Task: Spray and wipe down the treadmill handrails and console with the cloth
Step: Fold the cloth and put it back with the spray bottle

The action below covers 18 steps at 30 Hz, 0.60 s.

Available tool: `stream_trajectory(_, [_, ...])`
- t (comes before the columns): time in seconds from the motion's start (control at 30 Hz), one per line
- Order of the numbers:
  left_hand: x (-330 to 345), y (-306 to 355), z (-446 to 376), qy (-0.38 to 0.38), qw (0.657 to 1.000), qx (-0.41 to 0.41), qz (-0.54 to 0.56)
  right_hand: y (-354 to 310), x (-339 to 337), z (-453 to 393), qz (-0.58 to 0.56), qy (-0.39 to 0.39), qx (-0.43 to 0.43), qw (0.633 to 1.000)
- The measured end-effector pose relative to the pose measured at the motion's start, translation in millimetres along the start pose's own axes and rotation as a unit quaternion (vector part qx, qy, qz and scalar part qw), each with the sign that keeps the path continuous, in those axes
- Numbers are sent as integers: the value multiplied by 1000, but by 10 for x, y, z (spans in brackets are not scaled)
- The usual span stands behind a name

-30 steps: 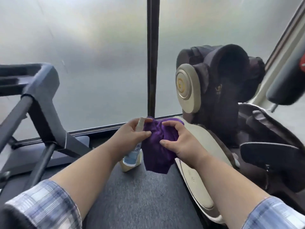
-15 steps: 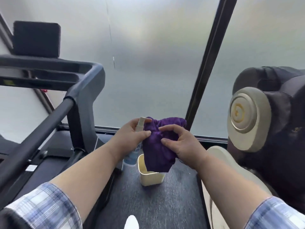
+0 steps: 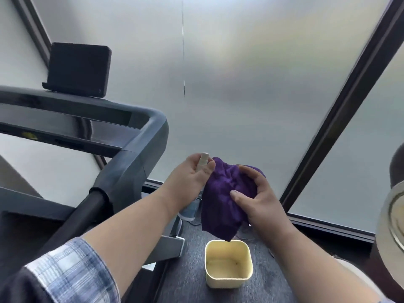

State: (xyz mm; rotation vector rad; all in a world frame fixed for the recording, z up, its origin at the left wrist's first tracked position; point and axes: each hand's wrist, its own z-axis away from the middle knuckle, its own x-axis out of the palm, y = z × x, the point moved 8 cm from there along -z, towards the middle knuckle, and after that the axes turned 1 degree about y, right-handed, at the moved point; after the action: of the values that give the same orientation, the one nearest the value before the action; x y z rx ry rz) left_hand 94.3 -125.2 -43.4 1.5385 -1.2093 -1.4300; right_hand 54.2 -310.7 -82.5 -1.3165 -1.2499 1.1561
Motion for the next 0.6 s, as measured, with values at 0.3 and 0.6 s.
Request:
stream_trajectory(0.3, [-1615,823,-567,353,924,146,8,-73,81,-710,55,-51,-17,997])
stream_trajectory(0.6, [-2376,-85,-1389,336,922,-89,-173,248,-123,-758,93,-44,32,994])
